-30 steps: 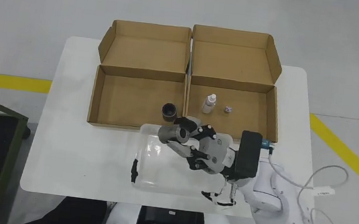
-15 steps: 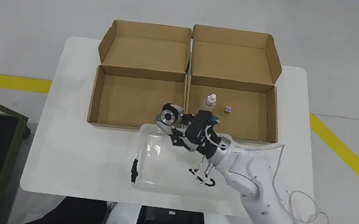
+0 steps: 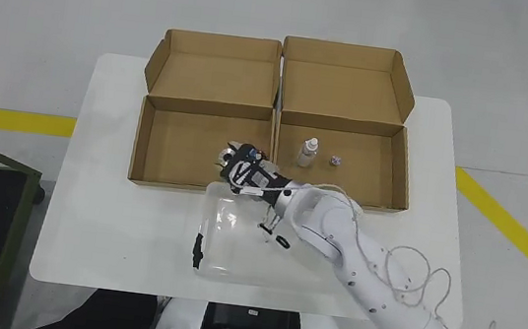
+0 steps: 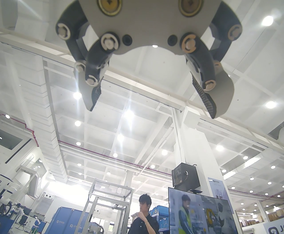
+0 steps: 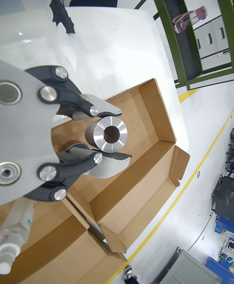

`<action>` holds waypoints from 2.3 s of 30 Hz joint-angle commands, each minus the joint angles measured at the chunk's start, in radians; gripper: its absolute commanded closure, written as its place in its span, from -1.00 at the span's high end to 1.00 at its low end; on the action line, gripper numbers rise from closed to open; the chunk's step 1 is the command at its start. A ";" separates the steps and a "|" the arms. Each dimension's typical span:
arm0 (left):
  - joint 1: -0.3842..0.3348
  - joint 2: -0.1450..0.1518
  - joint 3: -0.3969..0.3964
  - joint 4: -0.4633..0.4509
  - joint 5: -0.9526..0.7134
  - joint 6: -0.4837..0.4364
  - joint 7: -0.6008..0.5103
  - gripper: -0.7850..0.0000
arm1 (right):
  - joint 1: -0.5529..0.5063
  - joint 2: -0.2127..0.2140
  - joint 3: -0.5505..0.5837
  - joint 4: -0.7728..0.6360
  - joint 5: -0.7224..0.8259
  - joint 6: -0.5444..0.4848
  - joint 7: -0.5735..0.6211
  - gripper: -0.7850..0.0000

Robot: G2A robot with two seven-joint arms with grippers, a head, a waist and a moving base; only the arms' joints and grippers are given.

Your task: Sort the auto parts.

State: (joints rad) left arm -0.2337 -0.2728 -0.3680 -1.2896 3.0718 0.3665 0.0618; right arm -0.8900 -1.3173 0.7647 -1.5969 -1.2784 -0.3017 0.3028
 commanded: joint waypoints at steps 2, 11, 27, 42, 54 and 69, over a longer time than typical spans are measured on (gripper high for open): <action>0.000 0.000 0.000 0.000 0.000 0.000 0.000 1.00 | 0.042 -0.018 -0.034 0.026 -0.011 0.019 0.030 -1.00; 0.000 0.000 0.000 0.000 0.000 0.000 0.000 1.00 | 0.136 -0.072 -0.091 0.149 0.056 0.043 0.104 -1.00; 0.000 0.000 0.000 0.000 0.000 0.000 0.000 1.00 | 0.223 -0.147 -0.154 0.338 0.112 0.042 0.165 -1.00; 0.000 0.000 0.000 0.000 0.000 0.000 0.000 1.00 | 0.280 -0.195 -0.164 0.399 0.141 0.009 0.238 -0.81; 0.000 0.000 0.000 0.000 0.000 0.000 0.000 1.00 | 0.313 -0.230 -0.169 0.482 0.150 0.007 0.267 -0.65; 0.000 0.000 0.000 0.000 0.000 0.000 0.000 1.00 | 0.325 -0.254 -0.149 0.518 0.131 0.005 0.259 0.47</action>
State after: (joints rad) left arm -0.2337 -0.2728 -0.3680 -1.2896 3.0718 0.3665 0.0618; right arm -0.5623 -1.5718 0.6107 -1.0726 -1.1493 -0.2926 0.5680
